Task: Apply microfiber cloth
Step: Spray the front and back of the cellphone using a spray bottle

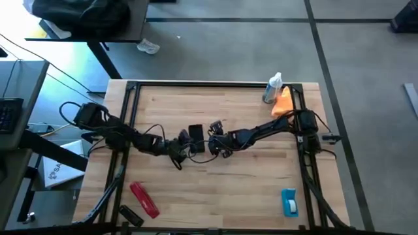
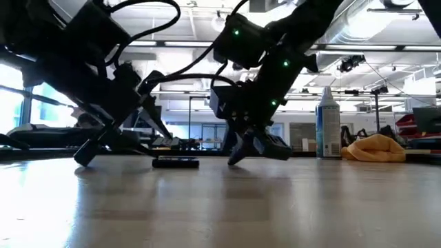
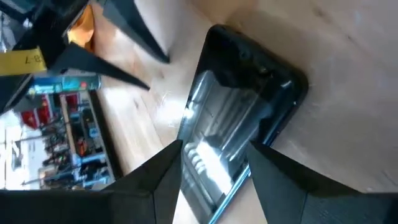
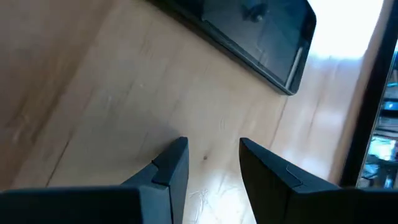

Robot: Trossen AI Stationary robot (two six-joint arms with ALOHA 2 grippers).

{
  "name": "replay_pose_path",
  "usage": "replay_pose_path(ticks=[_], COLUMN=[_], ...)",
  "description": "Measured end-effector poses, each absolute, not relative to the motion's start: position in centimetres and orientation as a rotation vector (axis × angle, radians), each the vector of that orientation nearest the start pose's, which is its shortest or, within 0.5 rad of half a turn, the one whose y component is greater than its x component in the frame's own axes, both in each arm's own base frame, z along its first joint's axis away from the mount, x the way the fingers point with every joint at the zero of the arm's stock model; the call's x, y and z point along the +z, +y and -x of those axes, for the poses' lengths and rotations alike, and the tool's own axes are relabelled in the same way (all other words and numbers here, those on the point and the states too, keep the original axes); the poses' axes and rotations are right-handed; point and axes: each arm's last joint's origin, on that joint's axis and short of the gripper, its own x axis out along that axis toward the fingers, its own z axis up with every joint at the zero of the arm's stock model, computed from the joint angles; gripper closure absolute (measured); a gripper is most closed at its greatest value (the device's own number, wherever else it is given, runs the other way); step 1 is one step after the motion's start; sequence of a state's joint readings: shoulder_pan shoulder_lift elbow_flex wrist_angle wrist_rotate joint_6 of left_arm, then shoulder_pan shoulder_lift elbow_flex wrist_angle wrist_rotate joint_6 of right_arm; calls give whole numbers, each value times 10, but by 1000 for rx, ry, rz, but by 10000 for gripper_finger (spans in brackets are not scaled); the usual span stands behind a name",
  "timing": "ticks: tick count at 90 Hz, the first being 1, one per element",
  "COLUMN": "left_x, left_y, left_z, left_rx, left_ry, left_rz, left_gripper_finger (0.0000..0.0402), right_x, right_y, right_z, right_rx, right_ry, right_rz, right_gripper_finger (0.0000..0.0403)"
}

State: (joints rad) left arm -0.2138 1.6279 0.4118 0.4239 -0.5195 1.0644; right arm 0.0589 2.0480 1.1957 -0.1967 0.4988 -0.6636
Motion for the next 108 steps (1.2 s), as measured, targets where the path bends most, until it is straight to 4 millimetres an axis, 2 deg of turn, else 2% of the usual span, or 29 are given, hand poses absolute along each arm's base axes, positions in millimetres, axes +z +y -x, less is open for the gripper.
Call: replay_pose_path(ticks=[14, 30, 38, 54, 79, 90, 108], left_x=[92, 92, 91, 97, 99, 97, 93], left_y=[-39, -39, -39, -45, -58, -57, -44], left_z=[-240, -240, -239, -241, -240, -240, -238], left_rx=[-206, -250, -238, -78, -102, -155, -179], left_ry=[820, 801, 823, 817, 898, 989, 1067], left_rz=[-1322, -1329, -1368, -1492, -1598, -1554, -1303], left_gripper_finger=[239, 239, 239, 239, 239, 239, 247], right_x=[111, 100, 97, 99, 98, 99, 101], right_y=[12, 12, 17, 26, 27, 24, 25], right_z=[-397, -401, -402, -404, -407, -409, -413], right_rx=[-23, 36, 49, 38, 66, 101, 104], right_ry=[1104, 1114, 1100, 1074, 1036, 1007, 939], right_rz=[911, 1066, 1114, 1144, 1156, 1124, 1076], right_gripper_finger=[288, 288, 288, 288, 288, 288, 288])
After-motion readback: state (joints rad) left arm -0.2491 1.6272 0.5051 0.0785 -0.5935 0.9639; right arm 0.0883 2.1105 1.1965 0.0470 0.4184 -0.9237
